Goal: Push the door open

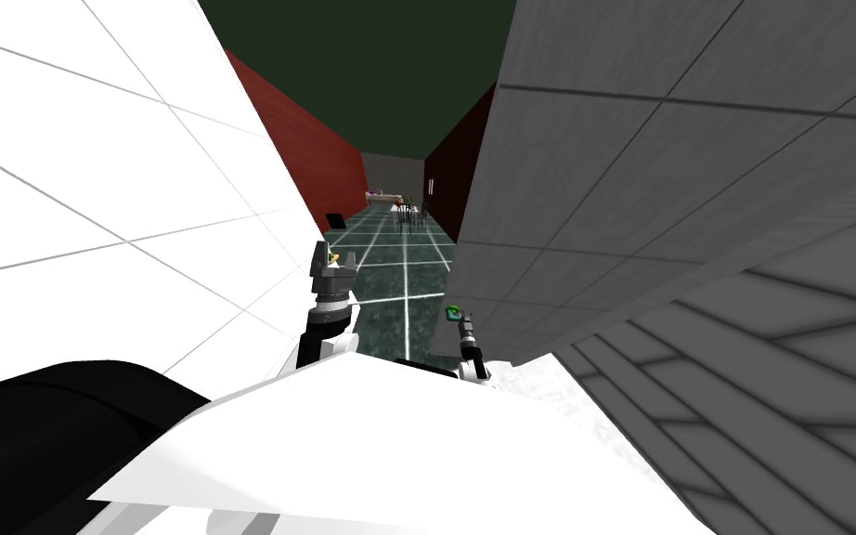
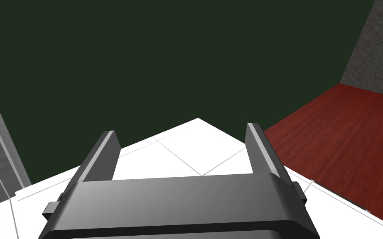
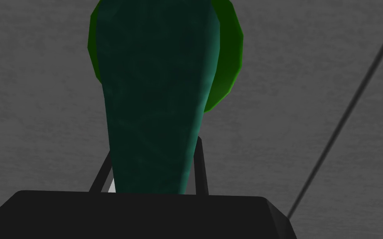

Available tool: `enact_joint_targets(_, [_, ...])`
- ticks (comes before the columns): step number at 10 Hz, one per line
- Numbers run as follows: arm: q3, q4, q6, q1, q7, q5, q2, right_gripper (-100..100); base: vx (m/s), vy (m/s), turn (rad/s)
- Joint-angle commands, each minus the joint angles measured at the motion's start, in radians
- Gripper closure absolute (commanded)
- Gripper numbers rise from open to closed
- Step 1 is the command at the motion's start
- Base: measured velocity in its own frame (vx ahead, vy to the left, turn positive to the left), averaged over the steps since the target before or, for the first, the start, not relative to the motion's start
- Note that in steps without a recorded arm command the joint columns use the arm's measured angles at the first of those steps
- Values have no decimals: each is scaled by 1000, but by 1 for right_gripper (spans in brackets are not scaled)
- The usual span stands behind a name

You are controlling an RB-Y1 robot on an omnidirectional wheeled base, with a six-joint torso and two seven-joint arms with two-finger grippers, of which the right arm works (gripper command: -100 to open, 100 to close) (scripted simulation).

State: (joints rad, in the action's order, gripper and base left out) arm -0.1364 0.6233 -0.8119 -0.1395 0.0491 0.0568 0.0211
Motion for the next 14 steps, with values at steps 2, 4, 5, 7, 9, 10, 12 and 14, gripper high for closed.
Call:
enact_joint_targets(2, [3,67,31,34,-3,0,19,100,38,20,7])
enact_joint_targets(4, [3,67,31,34,-3,0,19,100,-7,-8,11])
enact_joint_targets(5, [27,66,32,32,4,11,22,100,82,81,-104])
enact_joint_targets(7, [42,66,32,30,8,19,23,100,143,130,-75])
enact_joint_targets(9, [72,64,33,27,16,33,20,100,164,149,-81])
enact_joint_targets(10, [80,64,33,26,18,37,19,100,132,132,-87])
enact_joint_targets(12, [106,63,34,23,26,50,11,100,174,128,-80])
enact_joint_targets(14, [129,62,34,21,32,60,1,100,187,137,-90])
